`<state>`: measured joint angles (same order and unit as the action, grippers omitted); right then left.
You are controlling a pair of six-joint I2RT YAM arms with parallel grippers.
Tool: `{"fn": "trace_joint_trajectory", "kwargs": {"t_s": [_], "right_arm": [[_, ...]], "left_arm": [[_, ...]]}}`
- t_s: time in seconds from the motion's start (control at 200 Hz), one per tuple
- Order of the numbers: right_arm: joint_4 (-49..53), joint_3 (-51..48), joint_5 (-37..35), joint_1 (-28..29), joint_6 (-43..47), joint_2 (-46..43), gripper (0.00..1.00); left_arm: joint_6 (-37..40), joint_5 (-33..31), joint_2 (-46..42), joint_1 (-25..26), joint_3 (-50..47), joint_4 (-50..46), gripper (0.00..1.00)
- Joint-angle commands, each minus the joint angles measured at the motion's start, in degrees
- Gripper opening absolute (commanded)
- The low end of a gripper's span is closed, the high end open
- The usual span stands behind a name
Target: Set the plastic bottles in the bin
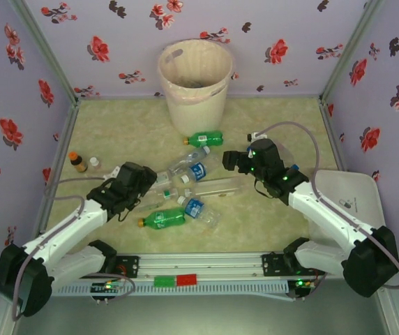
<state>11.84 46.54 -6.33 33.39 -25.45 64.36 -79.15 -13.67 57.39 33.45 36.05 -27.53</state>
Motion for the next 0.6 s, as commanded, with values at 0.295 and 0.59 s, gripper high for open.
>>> {"fn": "trace_joint_trajectory", "kwargs": {"t_s": [0.295,0.59], "right_arm": [[-1.95,-1.29,-2.24,0.32,0.32,1.81,1.00],[0.22,-1.37,-2.10,0.36,1.00,1.23,1.00]], "left_arm": [[-26.05,4.00,0.19,5.09,3.30,-17.92,1.00],[-34.16,3.65,4.87,6.01,1.69,-9.34,0.96]]}}
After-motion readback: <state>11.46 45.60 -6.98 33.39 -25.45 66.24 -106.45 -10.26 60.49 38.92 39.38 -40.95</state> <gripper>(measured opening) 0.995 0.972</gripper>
